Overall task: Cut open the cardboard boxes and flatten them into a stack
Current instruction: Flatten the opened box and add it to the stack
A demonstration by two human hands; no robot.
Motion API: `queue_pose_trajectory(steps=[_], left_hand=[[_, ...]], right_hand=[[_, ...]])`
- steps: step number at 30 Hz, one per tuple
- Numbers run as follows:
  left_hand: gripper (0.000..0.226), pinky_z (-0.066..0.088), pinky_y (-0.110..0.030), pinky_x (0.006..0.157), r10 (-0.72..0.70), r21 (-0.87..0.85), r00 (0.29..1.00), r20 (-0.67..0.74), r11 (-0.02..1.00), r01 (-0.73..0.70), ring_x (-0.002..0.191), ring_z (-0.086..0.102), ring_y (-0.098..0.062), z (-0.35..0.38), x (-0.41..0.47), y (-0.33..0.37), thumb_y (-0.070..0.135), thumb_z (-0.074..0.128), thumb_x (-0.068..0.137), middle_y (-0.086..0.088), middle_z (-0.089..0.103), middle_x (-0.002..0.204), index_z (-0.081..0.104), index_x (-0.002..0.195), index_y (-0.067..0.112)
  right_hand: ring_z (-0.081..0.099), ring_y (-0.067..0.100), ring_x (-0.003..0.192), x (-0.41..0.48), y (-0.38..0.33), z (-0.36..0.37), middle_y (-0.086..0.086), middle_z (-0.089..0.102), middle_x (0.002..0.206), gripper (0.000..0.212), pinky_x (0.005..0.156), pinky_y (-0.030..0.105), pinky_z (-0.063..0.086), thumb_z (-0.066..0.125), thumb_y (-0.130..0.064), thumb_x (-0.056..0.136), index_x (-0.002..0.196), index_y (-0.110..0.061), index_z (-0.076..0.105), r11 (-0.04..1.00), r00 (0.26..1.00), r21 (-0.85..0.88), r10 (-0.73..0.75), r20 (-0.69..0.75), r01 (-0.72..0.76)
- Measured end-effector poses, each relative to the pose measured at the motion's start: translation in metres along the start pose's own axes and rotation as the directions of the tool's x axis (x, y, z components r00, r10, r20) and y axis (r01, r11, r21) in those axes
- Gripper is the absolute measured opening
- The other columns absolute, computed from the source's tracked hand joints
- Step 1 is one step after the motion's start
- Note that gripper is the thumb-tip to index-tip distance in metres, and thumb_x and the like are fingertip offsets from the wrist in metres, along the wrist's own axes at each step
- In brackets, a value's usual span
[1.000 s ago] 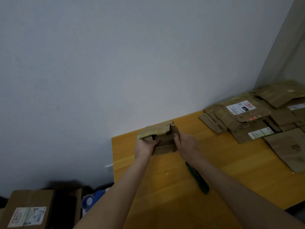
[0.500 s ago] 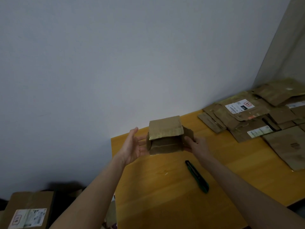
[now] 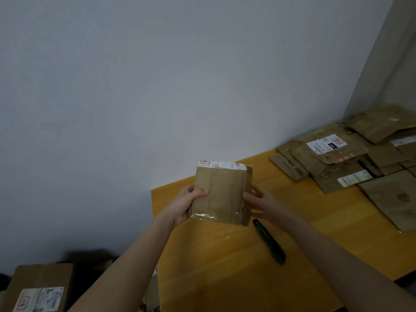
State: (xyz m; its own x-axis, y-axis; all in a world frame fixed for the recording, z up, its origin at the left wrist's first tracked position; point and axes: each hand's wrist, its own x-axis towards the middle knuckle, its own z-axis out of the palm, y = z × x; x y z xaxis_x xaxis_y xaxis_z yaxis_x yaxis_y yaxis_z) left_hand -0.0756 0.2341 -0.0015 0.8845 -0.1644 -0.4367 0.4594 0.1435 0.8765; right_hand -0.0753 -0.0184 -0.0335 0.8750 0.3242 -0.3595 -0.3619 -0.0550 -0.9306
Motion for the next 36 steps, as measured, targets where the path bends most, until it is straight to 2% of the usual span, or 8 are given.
queue_pose_trajectory(steps=[4, 8, 14, 18, 22, 27, 32, 36], left_hand=[[0.05, 0.056, -0.031, 0.081, 0.034, 0.131, 0.998, 0.046, 0.991, -0.04, 0.104, 0.066, -0.023, 0.002, -0.006, -0.003, 0.003, 0.066, 0.083, -0.01, 0.066, 0.116, 0.05, 0.13, 0.01], [0.058, 0.055, -0.038, 0.087, 0.026, 0.005, 0.992, 0.12, 1.0, -0.027, 0.11, 0.065, -0.022, -0.003, -0.01, -0.004, 0.032, 0.076, 0.077, -0.004, 0.068, 0.119, 0.054, 0.129, 0.018], [0.057, 0.053, -0.05, 0.087, 0.082, -0.1, 0.996, -0.035, 0.991, -0.085, 0.115, 0.059, -0.025, -0.001, -0.005, 0.005, 0.063, 0.045, 0.08, -0.002, 0.064, 0.126, 0.063, 0.12, 0.026], [0.048, 0.048, -0.056, 0.093, 0.042, -0.205, 0.994, -0.102, 0.977, -0.062, 0.112, 0.059, -0.027, -0.002, 0.0, 0.006, 0.051, 0.035, 0.099, -0.011, 0.066, 0.122, 0.063, 0.114, 0.016], [0.024, 0.053, -0.052, 0.086, 0.083, -0.149, 0.997, -0.008, 0.985, -0.083, 0.109, 0.061, -0.027, -0.005, -0.002, 0.008, 0.021, 0.055, 0.093, -0.009, 0.06, 0.123, 0.068, 0.114, 0.019], [0.091, 0.054, -0.05, 0.091, 0.044, 0.15, 0.995, 0.085, 0.987, -0.056, 0.117, 0.06, -0.027, -0.012, -0.002, 0.015, 0.02, 0.078, 0.071, 0.0, 0.049, 0.138, 0.031, 0.146, 0.044], [0.024, 0.056, -0.032, 0.071, 0.096, 0.176, 0.994, -0.058, 0.981, -0.084, 0.082, 0.068, -0.018, -0.002, 0.004, 0.021, 0.023, 0.068, 0.086, -0.008, 0.07, 0.1, 0.069, 0.11, 0.02], [0.027, 0.055, -0.028, 0.059, 0.232, 0.214, 0.926, -0.299, 0.962, -0.172, 0.083, 0.067, -0.022, 0.012, 0.01, 0.013, 0.027, 0.057, 0.096, -0.006, 0.07, 0.095, 0.065, 0.114, 0.009]], right_hand=[[0.058, 0.018, 0.116, 0.0, -0.005, 0.004, -0.003, 0.057, 0.129, 0.102, 0.095, 0.042, 0.052, 0.089, -0.046, 0.053, 0.141, -0.028, 0.04, 0.997, 0.998, -0.051, -0.055, 0.035, 0.057], [0.049, 0.015, 0.123, 0.002, -0.004, 0.008, -0.006, 0.051, 0.132, 0.088, 0.1, 0.042, 0.048, 0.085, -0.027, 0.064, 0.14, -0.032, 0.04, 0.982, 0.991, -0.13, -0.137, 0.002, 0.136], [0.048, 0.013, 0.122, 0.008, -0.003, 0.008, -0.01, 0.049, 0.132, 0.087, 0.085, 0.025, 0.051, 0.083, -0.015, 0.07, 0.138, -0.038, 0.035, 0.973, 0.982, -0.148, -0.184, -0.043, 0.176], [0.044, 0.014, 0.123, 0.011, -0.002, 0.007, -0.007, 0.045, 0.134, 0.095, 0.082, 0.021, 0.048, 0.083, -0.012, 0.069, 0.146, -0.029, 0.029, 0.967, 0.976, -0.185, -0.195, -0.1, 0.174], [0.043, 0.013, 0.124, 0.008, -0.001, 0.004, -0.006, 0.044, 0.135, 0.093, 0.082, 0.02, 0.048, 0.08, -0.004, 0.071, 0.146, -0.026, 0.029, 0.963, 0.968, -0.191, -0.214, -0.129, 0.188], [0.039, 0.016, 0.133, 0.003, -0.003, -0.004, -0.002, 0.042, 0.142, 0.099, 0.095, 0.029, 0.049, 0.079, 0.004, 0.069, 0.149, -0.022, 0.026, 0.943, 0.979, -0.278, -0.202, -0.037, 0.184], [0.031, 0.004, 0.13, 0.002, -0.007, -0.002, -0.017, 0.039, 0.137, 0.097, 0.092, 0.016, 0.045, 0.079, -0.002, 0.072, 0.147, -0.031, 0.023, 0.891, 0.97, -0.382, -0.229, 0.085, 0.244], [0.034, 0.011, 0.134, 0.006, -0.004, -0.004, -0.012, 0.034, 0.146, 0.087, 0.095, 0.022, 0.046, 0.066, -0.004, 0.086, 0.145, -0.044, 0.017, 0.892, 0.969, -0.378, -0.217, 0.122, 0.248]])
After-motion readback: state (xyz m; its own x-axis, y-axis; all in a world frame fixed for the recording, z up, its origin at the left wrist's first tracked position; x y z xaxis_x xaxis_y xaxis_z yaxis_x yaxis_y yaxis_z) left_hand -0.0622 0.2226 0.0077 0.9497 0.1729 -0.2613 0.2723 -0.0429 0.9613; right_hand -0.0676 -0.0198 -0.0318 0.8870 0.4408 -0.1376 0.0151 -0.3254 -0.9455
